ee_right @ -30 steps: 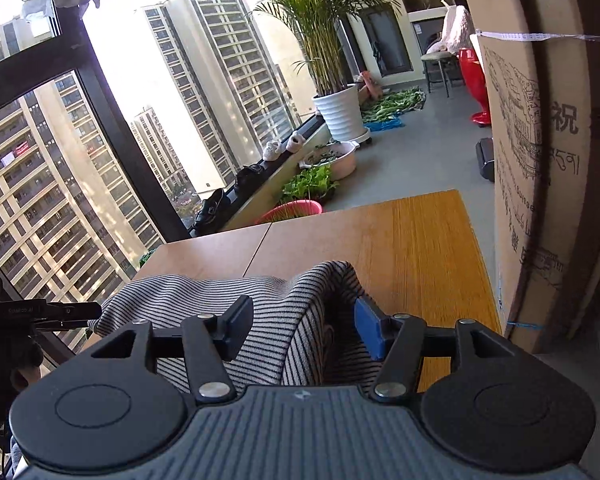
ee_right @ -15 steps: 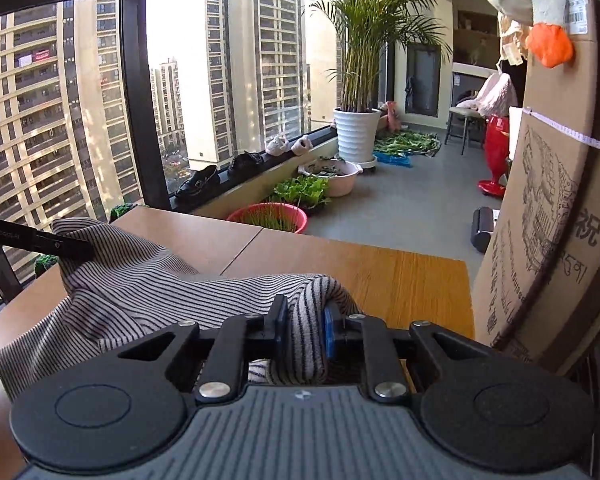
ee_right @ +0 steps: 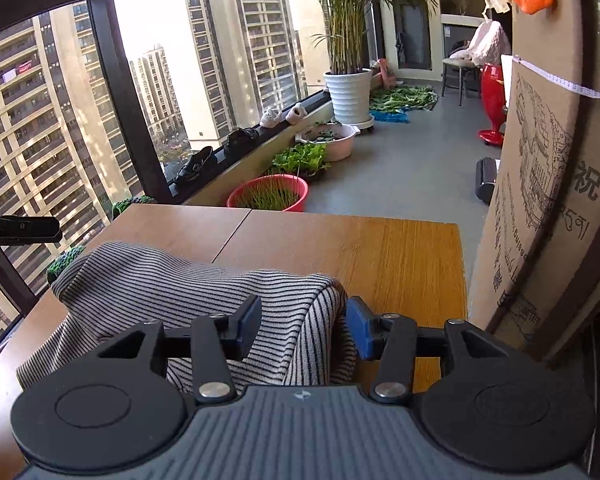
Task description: Fold clothes
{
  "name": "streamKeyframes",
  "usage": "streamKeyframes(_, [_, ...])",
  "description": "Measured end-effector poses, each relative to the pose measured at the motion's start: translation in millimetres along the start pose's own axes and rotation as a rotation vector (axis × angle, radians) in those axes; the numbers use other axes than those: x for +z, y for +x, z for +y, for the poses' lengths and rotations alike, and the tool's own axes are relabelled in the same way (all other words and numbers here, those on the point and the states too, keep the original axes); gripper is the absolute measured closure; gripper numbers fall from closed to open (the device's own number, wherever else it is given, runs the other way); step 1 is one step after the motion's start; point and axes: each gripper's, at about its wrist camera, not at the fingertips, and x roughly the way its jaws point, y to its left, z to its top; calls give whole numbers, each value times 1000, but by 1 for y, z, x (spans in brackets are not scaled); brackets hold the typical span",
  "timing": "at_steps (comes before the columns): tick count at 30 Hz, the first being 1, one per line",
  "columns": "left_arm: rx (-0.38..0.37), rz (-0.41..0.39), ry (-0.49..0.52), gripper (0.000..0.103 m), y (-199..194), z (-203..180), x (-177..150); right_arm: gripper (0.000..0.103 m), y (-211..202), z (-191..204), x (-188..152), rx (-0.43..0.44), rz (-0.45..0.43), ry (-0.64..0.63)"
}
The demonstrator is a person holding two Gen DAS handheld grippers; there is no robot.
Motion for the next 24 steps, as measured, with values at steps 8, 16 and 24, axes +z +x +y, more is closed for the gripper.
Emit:
streamKeyframes(8, [91,267,-208,11,88,47,15,51,68,-42,16,-12,110,337])
streamKeyframes(16, [25,278,-147,6,94,34,2,43,88,-43,1,63,155,357])
streamKeyframes(24, [106,59,49,19,41,3,-17,49,49,-7,11,12,61,32])
